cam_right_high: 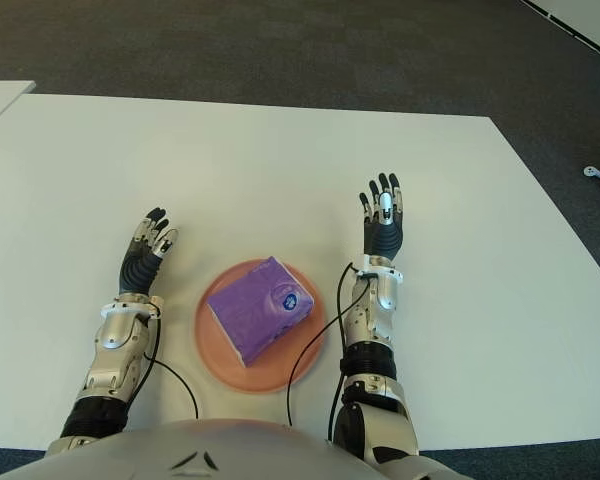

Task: Put the tissue paper into the plate.

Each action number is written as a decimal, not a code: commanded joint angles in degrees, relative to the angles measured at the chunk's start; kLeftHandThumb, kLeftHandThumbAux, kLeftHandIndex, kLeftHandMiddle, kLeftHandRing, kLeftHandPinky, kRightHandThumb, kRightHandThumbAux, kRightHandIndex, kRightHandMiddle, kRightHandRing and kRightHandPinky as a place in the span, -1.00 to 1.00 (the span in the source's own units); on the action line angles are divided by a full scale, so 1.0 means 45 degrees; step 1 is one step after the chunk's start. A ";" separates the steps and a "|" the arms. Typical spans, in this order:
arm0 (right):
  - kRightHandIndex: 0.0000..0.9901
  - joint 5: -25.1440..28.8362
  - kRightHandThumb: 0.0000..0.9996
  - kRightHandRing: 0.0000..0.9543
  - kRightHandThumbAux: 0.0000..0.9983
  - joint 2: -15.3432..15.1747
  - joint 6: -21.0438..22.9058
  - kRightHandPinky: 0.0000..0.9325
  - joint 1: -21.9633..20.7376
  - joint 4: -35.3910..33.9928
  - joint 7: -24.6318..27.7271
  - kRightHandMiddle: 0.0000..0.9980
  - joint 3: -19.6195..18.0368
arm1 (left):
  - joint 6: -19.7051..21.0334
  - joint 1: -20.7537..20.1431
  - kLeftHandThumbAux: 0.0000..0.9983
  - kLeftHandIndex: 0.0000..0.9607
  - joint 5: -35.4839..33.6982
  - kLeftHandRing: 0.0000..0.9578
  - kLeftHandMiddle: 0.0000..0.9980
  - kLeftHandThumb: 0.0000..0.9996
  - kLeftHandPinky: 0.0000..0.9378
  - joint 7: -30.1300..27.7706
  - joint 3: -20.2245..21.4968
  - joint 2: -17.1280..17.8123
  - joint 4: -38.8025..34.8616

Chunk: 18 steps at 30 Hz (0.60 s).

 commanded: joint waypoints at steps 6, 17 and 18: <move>-1.00 -0.1253 -0.93 -1.00 0.09 0.0498 0.0012 -1.00 0.1751 -0.0708 -0.0130 -1.00 0.0871 | 0.0428 0.0343 0.05 -1.00 0.0000 -1.00 -1.00 -1.00 -1.00 -0.0017 -0.0067 -0.0063 0.0209; -1.00 -0.2790 -0.94 -1.00 0.08 -0.0682 0.1546 -1.00 0.1646 0.0640 0.0034 -1.00 0.1729 | 0.0399 0.0312 0.06 -1.00 -0.0017 -1.00 -1.00 -1.00 -1.00 -0.0037 -0.0066 -0.0077 0.0235; -1.00 -0.2928 -0.95 -1.00 0.09 -0.1014 0.1869 -1.00 0.1205 0.1390 0.0199 -1.00 0.1747 | 0.0396 0.0312 0.06 -1.00 -0.0014 -1.00 -1.00 -1.00 -1.00 -0.0043 -0.0066 -0.0072 0.0235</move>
